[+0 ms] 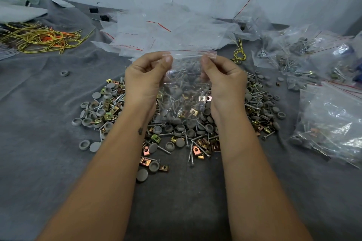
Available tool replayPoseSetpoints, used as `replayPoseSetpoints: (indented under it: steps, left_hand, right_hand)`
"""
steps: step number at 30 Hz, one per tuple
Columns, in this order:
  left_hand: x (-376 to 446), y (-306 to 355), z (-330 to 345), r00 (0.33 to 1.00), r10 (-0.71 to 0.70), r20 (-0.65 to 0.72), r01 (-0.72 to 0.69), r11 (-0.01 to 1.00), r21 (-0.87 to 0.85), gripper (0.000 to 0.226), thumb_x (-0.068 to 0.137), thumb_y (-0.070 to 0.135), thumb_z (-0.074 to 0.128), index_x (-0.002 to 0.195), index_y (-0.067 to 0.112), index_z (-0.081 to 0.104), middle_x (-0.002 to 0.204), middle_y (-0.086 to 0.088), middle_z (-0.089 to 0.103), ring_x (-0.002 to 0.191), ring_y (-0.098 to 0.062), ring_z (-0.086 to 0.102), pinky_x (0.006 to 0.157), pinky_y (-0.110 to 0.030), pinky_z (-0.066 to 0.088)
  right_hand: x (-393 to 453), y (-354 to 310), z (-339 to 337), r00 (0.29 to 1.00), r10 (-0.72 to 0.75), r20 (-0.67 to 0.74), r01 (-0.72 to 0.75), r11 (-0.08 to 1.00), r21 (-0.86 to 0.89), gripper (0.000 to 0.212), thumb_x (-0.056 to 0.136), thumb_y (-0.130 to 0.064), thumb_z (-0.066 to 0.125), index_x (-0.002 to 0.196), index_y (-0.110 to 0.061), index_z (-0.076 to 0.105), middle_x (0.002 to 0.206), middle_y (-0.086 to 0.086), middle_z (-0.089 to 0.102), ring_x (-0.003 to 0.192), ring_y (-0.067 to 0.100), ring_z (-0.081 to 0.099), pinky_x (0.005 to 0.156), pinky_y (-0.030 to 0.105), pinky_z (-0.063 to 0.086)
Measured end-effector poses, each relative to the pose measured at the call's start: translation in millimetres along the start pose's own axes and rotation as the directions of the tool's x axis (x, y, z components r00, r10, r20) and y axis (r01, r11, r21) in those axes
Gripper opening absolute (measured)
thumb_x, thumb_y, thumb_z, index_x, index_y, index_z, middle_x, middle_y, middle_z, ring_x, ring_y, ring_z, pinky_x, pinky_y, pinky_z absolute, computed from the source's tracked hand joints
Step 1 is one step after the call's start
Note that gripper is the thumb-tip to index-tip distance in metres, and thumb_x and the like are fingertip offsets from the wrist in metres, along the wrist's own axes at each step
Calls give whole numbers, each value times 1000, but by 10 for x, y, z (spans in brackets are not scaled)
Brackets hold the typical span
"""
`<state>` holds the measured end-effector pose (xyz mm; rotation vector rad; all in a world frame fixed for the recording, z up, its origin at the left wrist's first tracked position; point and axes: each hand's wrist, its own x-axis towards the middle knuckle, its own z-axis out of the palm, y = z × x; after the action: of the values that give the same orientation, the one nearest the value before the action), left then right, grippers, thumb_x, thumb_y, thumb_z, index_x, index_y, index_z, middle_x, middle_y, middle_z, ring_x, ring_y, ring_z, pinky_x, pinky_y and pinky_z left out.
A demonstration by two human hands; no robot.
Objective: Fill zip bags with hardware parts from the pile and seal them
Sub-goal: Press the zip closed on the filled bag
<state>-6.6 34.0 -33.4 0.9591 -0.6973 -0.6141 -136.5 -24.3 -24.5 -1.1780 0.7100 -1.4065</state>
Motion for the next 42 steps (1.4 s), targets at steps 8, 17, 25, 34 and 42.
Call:
replayPoseSetpoints:
  steps: [8,17,25,34,42]
  left_hand:
    - [-12,39,24,999,-28,-28,26,997,-74,20,96,10,57,87,22,71,80,9,67,62,-3,54,52,-17,44]
    - [-5,2,6,1000,5,-8,-5,1000,1,11,94,11,62,88,13,70,65,5,65,52,-6,52,49,-17,45]
    - [-13,11,9,1000,-16,-23,16,1000,-3,10,94,12,63,86,13,68,63,8,64,53,-5,53,53,-18,47]
    - [-32,19,31,1000,-7,20,8,1000,-13,12,94,11,62,84,14,68,63,6,64,49,-4,52,45,-17,45]
    - [-42,10,52,998,-8,62,9,1000,-15,12,94,11,63,83,15,68,62,7,64,44,-6,51,41,-18,42]
  right_hand:
    - [-10,7,26,998,-10,65,12,999,-30,15,81,-1,73,81,-17,72,69,-6,68,60,3,58,61,17,49]
    - [-28,-39,29,999,19,39,-19,1000,-6,10,89,-5,67,83,-13,69,70,1,63,59,7,55,58,20,50]
    - [-33,-42,33,999,24,21,-24,1000,-5,11,86,-4,69,77,-11,70,65,1,61,60,11,53,60,23,49]
    - [-34,-29,51,999,26,21,-26,1000,-10,12,84,-4,72,78,-14,70,71,0,63,69,11,55,65,19,50]
    - [-50,-21,67,997,27,77,-27,1000,-8,16,82,-3,73,75,-17,71,62,-6,64,57,5,55,54,18,49]
